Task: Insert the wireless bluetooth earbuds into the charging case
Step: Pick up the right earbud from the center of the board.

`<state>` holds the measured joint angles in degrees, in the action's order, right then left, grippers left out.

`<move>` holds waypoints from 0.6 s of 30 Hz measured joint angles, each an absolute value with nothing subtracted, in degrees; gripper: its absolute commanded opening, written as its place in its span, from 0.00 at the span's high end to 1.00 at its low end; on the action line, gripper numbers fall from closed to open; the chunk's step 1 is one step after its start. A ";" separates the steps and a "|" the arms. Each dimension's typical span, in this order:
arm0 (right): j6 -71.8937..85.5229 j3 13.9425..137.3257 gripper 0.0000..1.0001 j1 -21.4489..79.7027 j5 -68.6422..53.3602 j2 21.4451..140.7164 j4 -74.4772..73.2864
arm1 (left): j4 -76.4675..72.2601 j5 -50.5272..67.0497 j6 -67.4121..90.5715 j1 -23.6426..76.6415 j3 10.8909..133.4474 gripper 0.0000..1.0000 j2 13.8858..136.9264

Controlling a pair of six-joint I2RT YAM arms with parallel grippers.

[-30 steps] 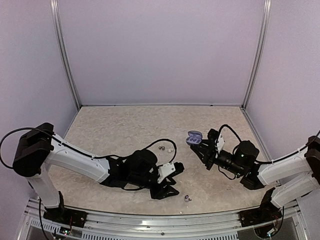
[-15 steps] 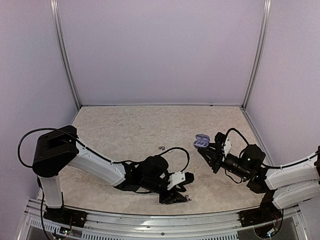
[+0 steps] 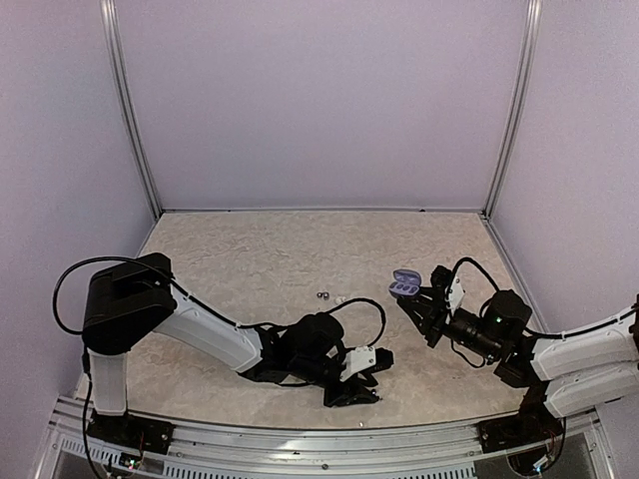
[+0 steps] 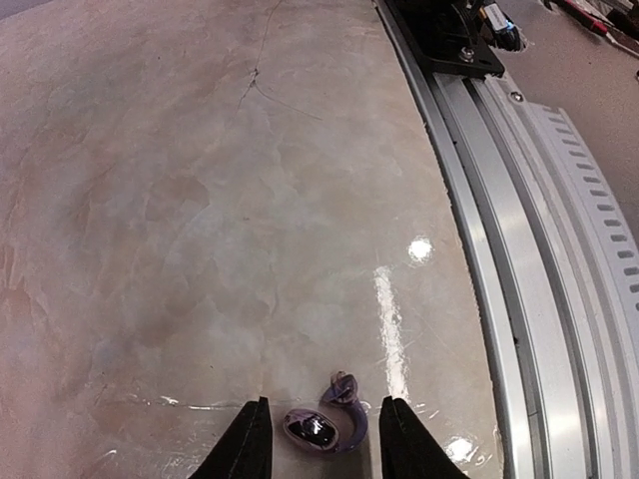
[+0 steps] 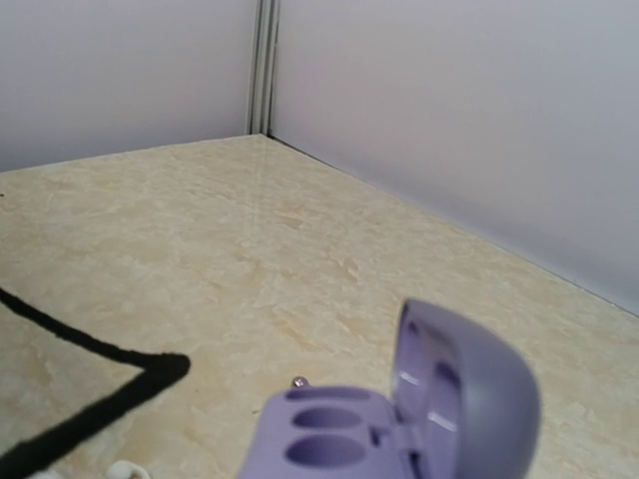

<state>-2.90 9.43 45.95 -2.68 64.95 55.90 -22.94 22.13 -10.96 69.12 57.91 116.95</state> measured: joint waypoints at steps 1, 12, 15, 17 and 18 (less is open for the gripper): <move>-2.90 9.43 1.00 45.95 -2.63 64.95 55.90 | -22.96 22.20 -11.00 69.12 57.91 0.63 116.99; -2.90 9.43 1.00 45.93 -2.35 64.99 55.92 | -23.09 22.50 -12.08 69.01 57.93 0.70 118.37; -2.90 9.43 1.00 45.93 -2.31 65.10 55.92 | -23.09 22.50 -12.23 69.01 58.02 0.75 118.50; -2.92 9.43 1.00 45.93 -2.31 65.23 55.94 | -23.05 22.50 -12.34 69.01 58.19 0.78 118.50; -2.92 9.43 1.00 45.93 -2.31 65.32 55.94 | -23.07 22.48 -12.32 69.01 58.24 0.79 118.50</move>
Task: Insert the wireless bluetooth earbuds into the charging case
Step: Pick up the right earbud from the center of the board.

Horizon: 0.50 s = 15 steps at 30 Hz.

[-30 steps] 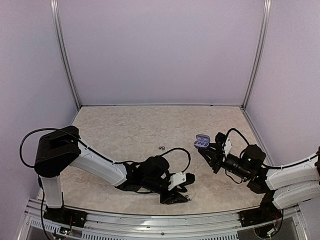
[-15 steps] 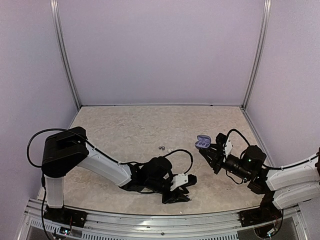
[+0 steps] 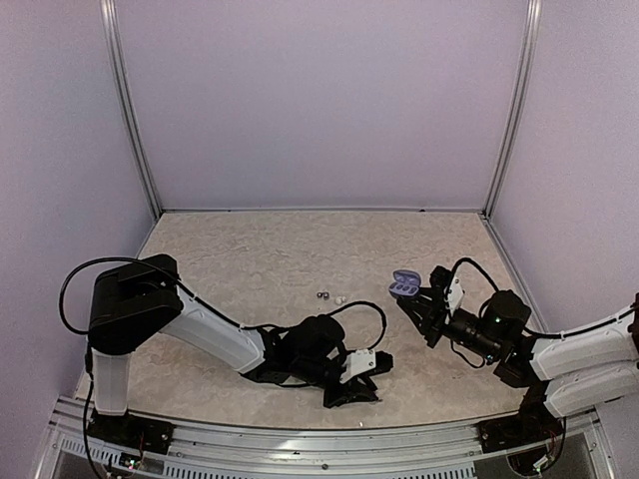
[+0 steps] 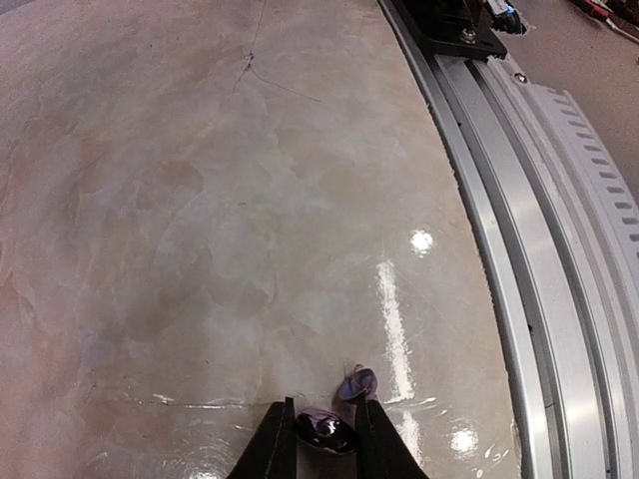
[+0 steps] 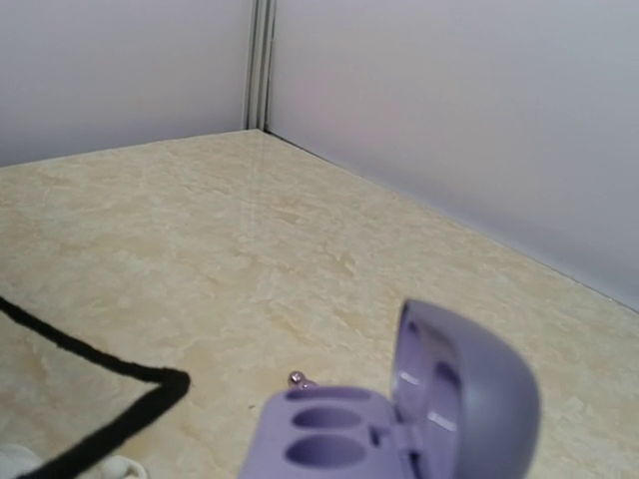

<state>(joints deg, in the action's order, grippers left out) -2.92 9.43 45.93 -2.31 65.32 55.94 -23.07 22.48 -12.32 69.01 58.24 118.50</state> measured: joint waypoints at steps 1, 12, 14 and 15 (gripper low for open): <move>-2.94 9.43 1.00 45.93 -2.28 65.41 55.94 | -23.07 22.48 -12.38 69.01 58.24 0.80 118.50; -6.11 8.23 1.00 45.93 -4.91 67.09 59.64 | -21.26 21.41 -10.46 66.76 53.63 0.82 109.97; -7.33 7.81 1.00 45.93 -6.37 67.18 61.17 | -20.82 20.56 -9.80 66.00 52.45 0.82 105.73; -7.99 7.64 1.00 45.93 -7.20 67.18 61.69 | -20.56 20.12 -9.37 65.60 52.07 0.82 103.66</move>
